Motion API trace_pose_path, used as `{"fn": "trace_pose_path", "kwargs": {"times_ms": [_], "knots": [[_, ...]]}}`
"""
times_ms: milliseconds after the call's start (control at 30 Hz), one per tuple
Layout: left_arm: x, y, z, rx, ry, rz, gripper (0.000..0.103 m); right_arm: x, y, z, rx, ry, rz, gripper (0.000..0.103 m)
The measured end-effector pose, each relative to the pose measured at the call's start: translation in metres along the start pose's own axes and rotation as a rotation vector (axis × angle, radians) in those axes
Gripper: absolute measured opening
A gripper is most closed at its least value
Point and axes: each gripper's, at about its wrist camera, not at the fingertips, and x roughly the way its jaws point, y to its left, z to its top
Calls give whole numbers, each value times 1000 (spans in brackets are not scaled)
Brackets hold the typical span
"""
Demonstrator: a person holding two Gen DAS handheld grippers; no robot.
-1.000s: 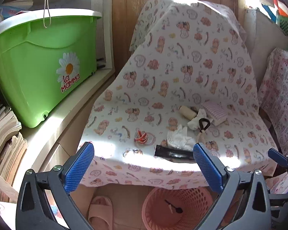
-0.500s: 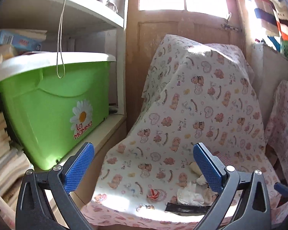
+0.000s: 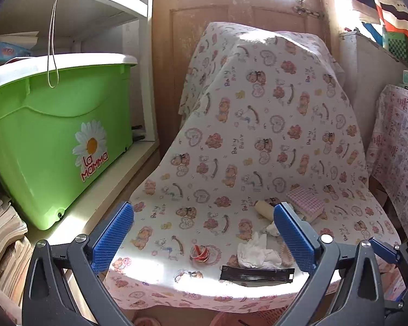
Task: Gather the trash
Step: 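Lower the left tool onto the red clip and close on it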
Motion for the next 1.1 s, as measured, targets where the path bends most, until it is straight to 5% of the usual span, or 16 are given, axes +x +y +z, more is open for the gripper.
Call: {"fn": "trace_pose_path", "kwargs": {"times_ms": [300,600,733,800,867,1000,1100], "knots": [[33,22,-15,-98,201,-10,102,21,-7,3,102,115,108,55],[59,55,-28,-282,324,-85,78,25,-16,8,197,129,122,52],[76,66,-38,-383,441,-188,40,26,-14,6,179,128,107,53],[86,62,-39,-371,482,-206,32,27,-14,5,184,135,114,58],[88,57,-37,-331,461,-143,32,27,-14,4,187,134,117,64],[93,40,-34,-207,442,-98,58,26,-11,3,168,130,107,70],[98,26,-39,-103,458,-77,60,26,-9,3,161,124,101,73]]}}
